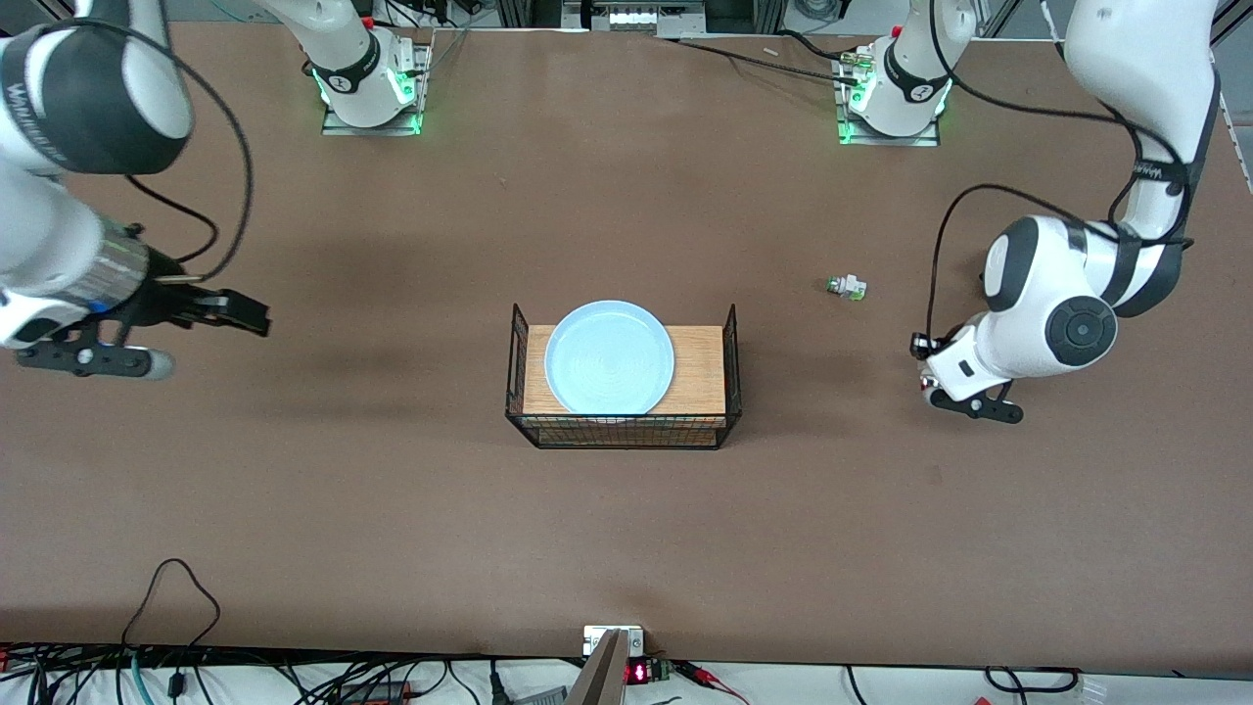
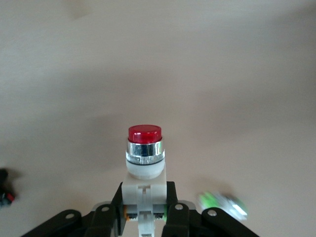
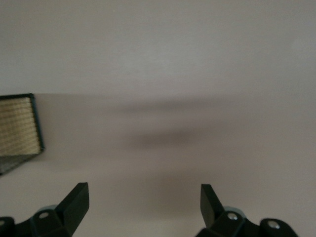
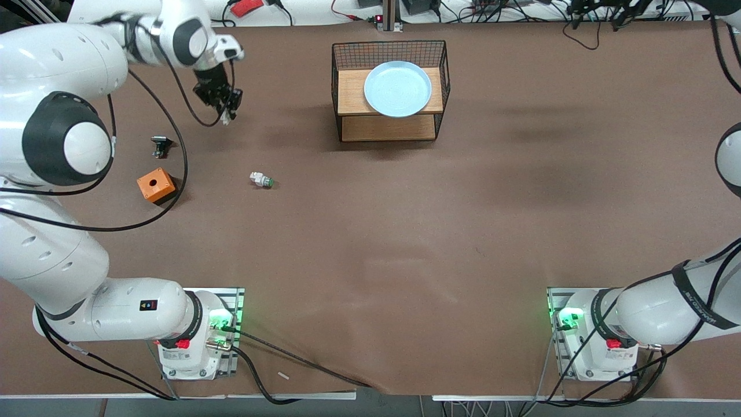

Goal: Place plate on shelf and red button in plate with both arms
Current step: 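Carry the red button with the left gripper onto the plate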

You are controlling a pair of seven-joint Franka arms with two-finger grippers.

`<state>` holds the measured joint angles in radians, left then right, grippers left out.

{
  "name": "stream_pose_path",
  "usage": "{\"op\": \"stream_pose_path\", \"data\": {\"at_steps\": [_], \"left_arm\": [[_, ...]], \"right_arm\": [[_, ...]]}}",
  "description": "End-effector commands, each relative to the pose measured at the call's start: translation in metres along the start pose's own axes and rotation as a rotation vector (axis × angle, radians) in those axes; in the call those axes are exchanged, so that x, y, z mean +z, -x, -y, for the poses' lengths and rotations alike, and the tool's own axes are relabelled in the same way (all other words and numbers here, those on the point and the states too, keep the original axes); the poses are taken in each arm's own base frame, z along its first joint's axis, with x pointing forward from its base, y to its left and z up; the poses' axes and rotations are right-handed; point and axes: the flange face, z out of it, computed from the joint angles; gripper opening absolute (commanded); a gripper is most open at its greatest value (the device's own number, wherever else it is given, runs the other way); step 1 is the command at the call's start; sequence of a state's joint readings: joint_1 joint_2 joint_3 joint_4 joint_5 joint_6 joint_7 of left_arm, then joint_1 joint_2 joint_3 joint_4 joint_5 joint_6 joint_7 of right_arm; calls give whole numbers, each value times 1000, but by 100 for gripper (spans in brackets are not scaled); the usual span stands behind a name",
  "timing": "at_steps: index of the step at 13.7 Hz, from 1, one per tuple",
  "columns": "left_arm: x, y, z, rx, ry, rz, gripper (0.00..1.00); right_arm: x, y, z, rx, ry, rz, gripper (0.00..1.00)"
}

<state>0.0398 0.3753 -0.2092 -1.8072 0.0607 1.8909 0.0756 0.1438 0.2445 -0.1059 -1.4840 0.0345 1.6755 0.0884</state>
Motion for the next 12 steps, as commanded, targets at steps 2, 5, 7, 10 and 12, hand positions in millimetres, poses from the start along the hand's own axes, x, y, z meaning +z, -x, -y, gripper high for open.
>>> {"op": "stream_pose_path", "data": {"at_steps": [2,5,7,10,12], "left_arm": [[-104,2,-124,101,-1,5,3],[-155,9,-193,86,223,-59,3],[-162,-5,-243,106,339,-164,4],[-138,-29,-324,142,399,-337,4],[-102,-48,-350,143,415,-375,4]], "right_arm": [[-14,12,-54,-55,24,35,100],[-36,30,-58,-19,25,58,100],[-27,39,-60,-34,20,41,100],[-27,59,-62,-48,16,0,100],[-40,70,-64,-43,12,11,100]]}}
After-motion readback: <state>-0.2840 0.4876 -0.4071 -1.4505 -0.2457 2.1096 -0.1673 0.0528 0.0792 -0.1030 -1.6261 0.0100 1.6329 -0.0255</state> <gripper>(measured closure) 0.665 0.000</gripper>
